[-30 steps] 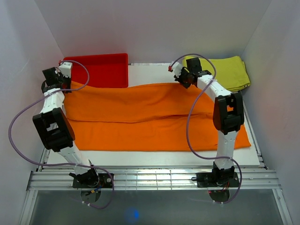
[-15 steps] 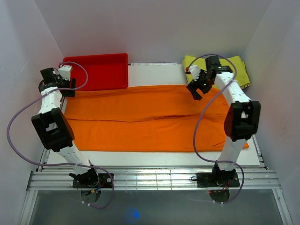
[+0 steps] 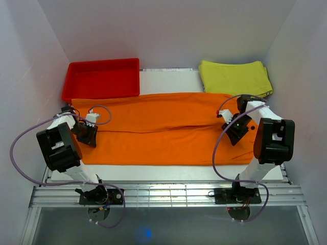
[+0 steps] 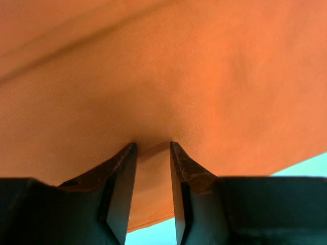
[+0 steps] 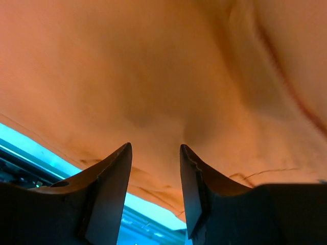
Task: Fold and stack the trousers
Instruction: Flatten the trousers out
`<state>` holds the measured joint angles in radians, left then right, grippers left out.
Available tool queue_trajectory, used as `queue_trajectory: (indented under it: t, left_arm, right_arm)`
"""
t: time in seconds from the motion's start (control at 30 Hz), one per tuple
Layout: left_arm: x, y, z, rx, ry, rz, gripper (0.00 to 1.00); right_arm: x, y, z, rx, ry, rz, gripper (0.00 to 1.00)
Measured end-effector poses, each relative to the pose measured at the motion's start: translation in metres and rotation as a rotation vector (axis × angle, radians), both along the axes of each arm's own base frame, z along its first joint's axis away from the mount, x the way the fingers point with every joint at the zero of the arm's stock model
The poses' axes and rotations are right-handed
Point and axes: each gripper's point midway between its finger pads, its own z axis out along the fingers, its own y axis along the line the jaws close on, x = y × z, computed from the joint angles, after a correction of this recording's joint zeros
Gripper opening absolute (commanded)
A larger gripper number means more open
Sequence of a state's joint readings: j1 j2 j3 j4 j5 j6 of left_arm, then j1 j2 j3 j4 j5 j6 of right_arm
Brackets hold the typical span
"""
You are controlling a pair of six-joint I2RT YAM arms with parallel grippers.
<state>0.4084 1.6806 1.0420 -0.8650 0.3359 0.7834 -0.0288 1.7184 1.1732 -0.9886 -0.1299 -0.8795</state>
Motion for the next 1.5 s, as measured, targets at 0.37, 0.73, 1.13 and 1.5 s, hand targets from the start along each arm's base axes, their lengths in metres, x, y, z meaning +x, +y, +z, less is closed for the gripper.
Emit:
queue_trajectory:
  t: [0.37,0.73,1.13,1.5]
  left_arm:
    - [-0.049,0.014,-0.010,0.048,0.013,-0.090,0.23]
    - [-0.119,0.002,0.020,0.024,0.126,-0.191,0.51]
    - [0.060,0.037,0.071,-0.132,-0.167,0.082,0.59]
    - [0.115,0.013,-0.001,-0.104,-0.092,0.216,0.54]
  right_arm:
    - [-0.090,-0.047,-0.026,-0.169,0.117,0.058,0.39]
    - [-0.088,-0.047,0.019,-0.153,0.038,0.139,0.41]
    - [0.076,-0.006,0.053,0.080,-0.155,-0.004,0.29]
    - [0.129,0.009,-0.019,-0.003,-0.197,-0.121,0.16]
